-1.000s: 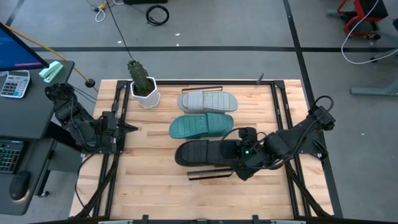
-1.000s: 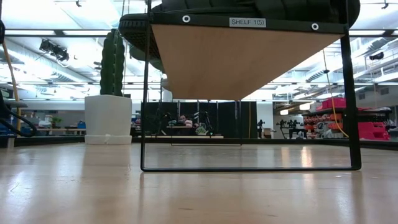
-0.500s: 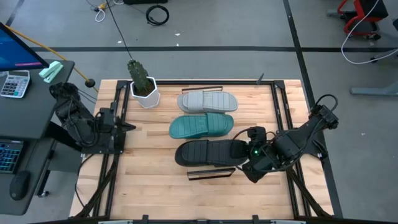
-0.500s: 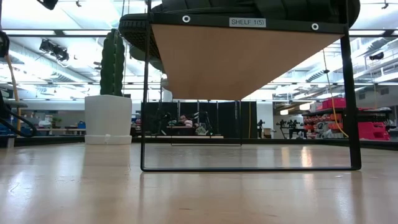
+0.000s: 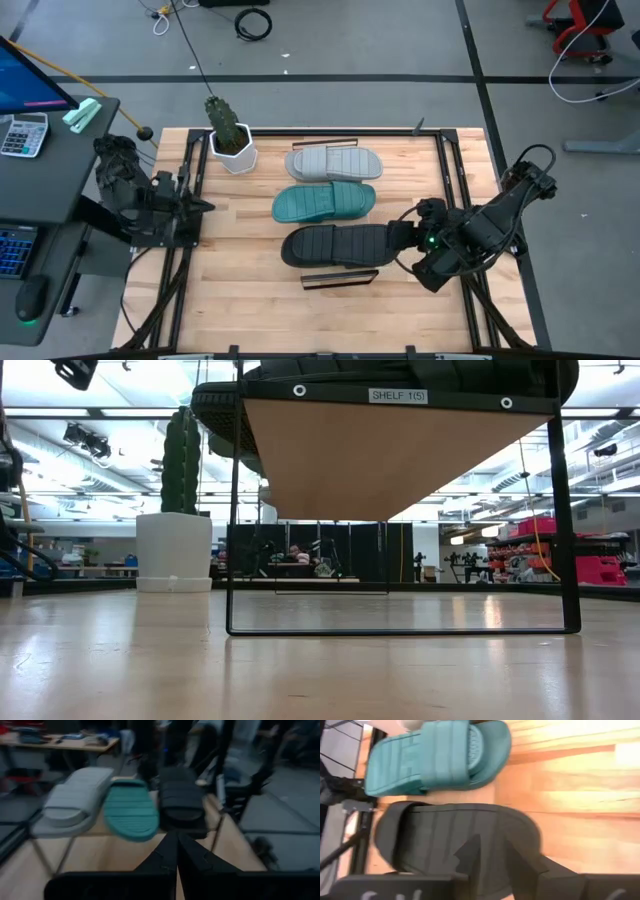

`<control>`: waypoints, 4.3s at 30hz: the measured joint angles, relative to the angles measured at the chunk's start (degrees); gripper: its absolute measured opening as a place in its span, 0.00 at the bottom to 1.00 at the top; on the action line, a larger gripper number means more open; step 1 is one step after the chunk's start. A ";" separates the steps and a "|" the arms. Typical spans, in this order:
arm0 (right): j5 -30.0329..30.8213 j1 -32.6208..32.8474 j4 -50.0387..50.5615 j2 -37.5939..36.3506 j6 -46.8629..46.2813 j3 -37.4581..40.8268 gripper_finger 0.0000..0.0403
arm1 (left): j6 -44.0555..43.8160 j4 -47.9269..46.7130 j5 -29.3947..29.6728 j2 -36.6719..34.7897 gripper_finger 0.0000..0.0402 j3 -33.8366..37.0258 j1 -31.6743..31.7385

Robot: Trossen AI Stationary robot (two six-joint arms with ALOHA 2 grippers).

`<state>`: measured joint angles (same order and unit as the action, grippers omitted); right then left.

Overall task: Pick and place slippers onto the shelf
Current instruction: Return to Home Position

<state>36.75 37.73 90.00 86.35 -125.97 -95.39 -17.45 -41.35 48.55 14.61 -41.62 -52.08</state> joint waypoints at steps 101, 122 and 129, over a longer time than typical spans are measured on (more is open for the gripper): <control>1.81 2.51 -10.97 -26.42 2.54 26.92 0.01 | 20.83 52.86 -47.97 -14.36 0.01 31.77 64.44; 1.79 2.52 -11.47 -26.41 2.47 26.92 0.01 | 17.80 64.23 -46.85 -14.28 0.01 40.43 64.44; 1.78 2.52 -11.91 -26.41 2.47 26.92 0.01 | 17.00 64.31 -46.84 -14.29 0.01 41.11 63.20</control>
<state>38.53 40.25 78.08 59.94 -123.50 -68.47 -0.45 22.96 1.72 0.32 -0.51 11.13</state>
